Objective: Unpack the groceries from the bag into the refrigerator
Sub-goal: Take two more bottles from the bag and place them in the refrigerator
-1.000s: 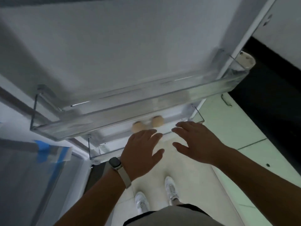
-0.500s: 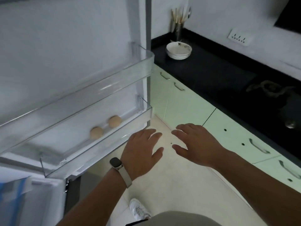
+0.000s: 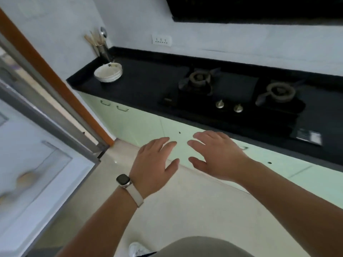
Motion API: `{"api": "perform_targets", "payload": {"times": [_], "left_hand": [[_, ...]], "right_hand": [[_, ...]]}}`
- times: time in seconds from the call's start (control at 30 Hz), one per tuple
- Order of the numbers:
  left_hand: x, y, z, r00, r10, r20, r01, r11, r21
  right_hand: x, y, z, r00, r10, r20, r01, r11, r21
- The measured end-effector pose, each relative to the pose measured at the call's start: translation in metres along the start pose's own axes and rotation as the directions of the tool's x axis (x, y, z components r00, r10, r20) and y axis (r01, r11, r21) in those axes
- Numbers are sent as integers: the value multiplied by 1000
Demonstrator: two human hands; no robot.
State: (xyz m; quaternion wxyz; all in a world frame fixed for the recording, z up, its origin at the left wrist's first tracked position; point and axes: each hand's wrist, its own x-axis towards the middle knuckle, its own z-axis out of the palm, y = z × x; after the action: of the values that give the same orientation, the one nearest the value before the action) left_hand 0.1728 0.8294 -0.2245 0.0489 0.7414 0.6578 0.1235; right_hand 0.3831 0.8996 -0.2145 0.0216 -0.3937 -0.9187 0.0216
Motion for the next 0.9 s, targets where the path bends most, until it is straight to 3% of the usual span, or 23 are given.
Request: {"api": "perform_targets", "payload": {"times": [0.23,0.47,0.67,0.9], "left_hand": [[74,121,27,958,286,22,-287,958,3],[136,208,60,820,568,71,-568,823,-31],[203,282,103,655,755,26,-749,654,-108],[283,379,142,454,890,-22,-865,436,-248]], "right_hand": [[-93,106,-14,967,251,-50,-249,968,37],[-164,175,-17,867,497,-39,-493,867,74],[-214,229,-16,711,703,2,-703,710,35],[-256,289,-41,444,895,49,-896,445,-3]]}}
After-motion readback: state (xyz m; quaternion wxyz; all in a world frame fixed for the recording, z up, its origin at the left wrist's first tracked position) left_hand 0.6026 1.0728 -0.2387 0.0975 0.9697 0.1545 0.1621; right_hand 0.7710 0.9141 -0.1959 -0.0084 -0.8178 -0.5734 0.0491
